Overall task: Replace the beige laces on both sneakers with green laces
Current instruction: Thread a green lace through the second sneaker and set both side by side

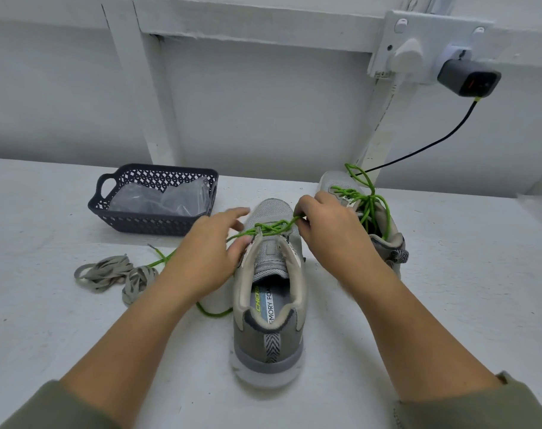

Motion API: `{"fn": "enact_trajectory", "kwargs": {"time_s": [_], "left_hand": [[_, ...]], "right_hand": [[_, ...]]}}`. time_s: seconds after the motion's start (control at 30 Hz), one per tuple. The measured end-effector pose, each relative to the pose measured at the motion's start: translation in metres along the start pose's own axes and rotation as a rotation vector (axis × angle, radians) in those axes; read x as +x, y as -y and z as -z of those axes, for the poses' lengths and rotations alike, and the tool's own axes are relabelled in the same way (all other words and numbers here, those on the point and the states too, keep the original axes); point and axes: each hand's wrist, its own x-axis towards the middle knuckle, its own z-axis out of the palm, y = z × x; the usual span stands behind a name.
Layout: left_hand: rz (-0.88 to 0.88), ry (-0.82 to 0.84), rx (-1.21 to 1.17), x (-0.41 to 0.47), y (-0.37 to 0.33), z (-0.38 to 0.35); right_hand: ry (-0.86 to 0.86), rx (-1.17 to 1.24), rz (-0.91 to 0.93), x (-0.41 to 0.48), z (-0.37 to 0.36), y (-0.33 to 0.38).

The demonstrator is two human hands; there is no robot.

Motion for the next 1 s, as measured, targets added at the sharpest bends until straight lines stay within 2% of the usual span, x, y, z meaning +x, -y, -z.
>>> {"fn": "enact_trajectory", "kwargs": {"time_s": [0.07, 0.2, 0.27, 0.37, 0.4, 0.43, 0.47, 0.5, 0.57, 0.63, 0.7, 0.77, 0.83, 0.87, 1.0], "left_hand": [[-0.048, 0.001, -0.054, 0.003, -0.002, -0.004], [0.163, -0.062, -0.144, -0.002, 0.003, -0.015], [0.328, -0.114, -0.418, -0.002, -0.002, -0.018], [0.633, -0.169, -1.014, -0.001, -0.018, -0.023], [0.710, -0.190, -1.125, 0.000, -0.020, -0.024], [0.756, -0.193, -1.141, 0.000, -0.019, -0.023], [0.753, -0.168, -1.008, 0.000, -0.016, -0.020], [0.691, -0.123, -0.779, 0.000, -0.012, -0.018], [0.453, -0.043, -0.373, -0.002, -0.004, -0.011], [0.204, 0.040, -0.200, 0.001, -0.001, -0.006], [0.081, 0.091, -0.067, 0.005, -0.001, -0.008], [0.126, 0.076, -0.107, 0.006, 0.003, -0.015], [0.285, 0.061, -0.283, 0.003, 0.010, -0.019], [0.348, 0.042, -0.272, 0.002, 0.015, -0.020], [0.325, -0.075, 0.304, -0.005, 0.024, -0.007]], "right_hand": [[-0.003, 0.020, 0.012, 0.002, 0.000, 0.003], [-0.023, 0.039, 0.001, 0.002, -0.001, 0.004], [-0.025, 0.036, -0.015, 0.002, -0.002, 0.003], [-0.009, 0.047, -0.070, 0.001, -0.006, 0.004], [-0.001, 0.052, -0.086, 0.001, -0.007, 0.005], [0.011, 0.058, -0.099, 0.000, -0.009, 0.005], [0.023, 0.070, -0.111, 0.000, -0.011, 0.005], [0.032, 0.093, -0.125, -0.001, -0.013, 0.005], [0.036, 0.161, -0.172, -0.001, -0.018, 0.005], [0.024, 0.203, -0.215, 0.000, -0.022, 0.005], [0.012, 0.216, -0.235, 0.000, -0.025, 0.006], [0.022, 0.219, -0.243, 0.001, -0.026, 0.006], [0.050, 0.190, -0.247, 0.002, -0.026, 0.004], [0.066, 0.175, -0.248, 0.002, -0.026, 0.003], [0.102, 0.151, -0.242, 0.002, -0.029, -0.003]]}}
